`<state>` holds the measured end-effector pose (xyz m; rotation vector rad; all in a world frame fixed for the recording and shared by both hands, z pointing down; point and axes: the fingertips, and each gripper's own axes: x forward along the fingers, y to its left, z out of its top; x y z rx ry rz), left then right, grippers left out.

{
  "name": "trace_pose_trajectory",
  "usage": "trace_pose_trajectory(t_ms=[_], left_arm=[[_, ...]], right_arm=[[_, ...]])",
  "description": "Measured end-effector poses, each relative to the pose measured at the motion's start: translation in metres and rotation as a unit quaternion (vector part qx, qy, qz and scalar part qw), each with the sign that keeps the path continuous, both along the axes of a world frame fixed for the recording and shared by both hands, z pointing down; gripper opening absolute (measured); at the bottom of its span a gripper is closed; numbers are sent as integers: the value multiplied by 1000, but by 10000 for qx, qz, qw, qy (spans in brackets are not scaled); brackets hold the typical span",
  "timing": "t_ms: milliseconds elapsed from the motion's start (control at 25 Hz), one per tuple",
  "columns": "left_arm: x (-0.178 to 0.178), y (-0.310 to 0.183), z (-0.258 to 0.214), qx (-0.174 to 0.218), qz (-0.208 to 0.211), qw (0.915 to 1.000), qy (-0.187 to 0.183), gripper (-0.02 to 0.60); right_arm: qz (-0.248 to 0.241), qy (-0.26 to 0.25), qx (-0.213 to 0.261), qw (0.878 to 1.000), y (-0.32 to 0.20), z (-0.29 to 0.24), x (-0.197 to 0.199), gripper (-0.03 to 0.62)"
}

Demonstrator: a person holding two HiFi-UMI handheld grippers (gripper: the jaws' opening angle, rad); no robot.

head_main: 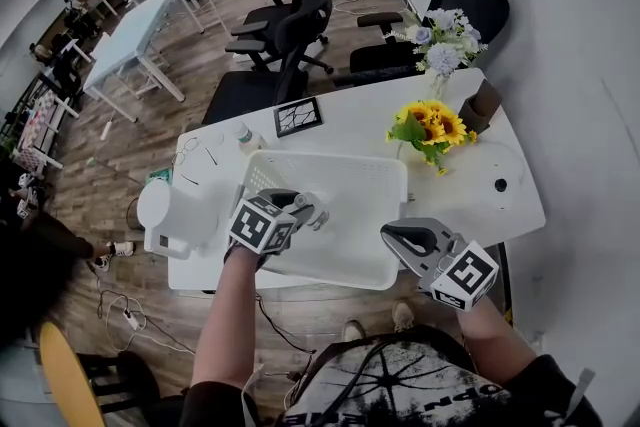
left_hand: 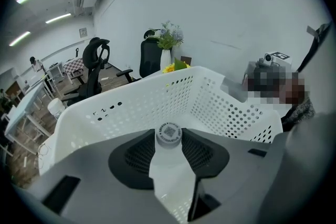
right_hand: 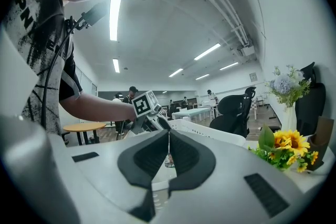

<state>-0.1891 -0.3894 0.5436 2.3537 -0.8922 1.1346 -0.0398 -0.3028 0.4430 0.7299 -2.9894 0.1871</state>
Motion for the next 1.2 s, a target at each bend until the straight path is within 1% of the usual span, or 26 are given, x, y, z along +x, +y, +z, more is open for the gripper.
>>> trace_pose_trajectory(t_ms=[160,320,680,960,1200], left_arm=[[2,-2,-1,70,59,9999,68,159],[2,-2,-2,184,158,9997,35,147],[1,-2,-6,317,101,9993,155,144],[7,-8,-30,687,-36,9963,518,144],[11,-6,-78,1160,-111,9880,1014,143]], right_arm=[[-11,25,-32,10000,-2,3,-1,23],[3,8,-41,10000,-4,4,-1,23],[173,27,-56,9998,-4,3,8,23],[306,66,-25,9995,-2,1,14,23],[366,148,58,9992,5,-7,8,23]])
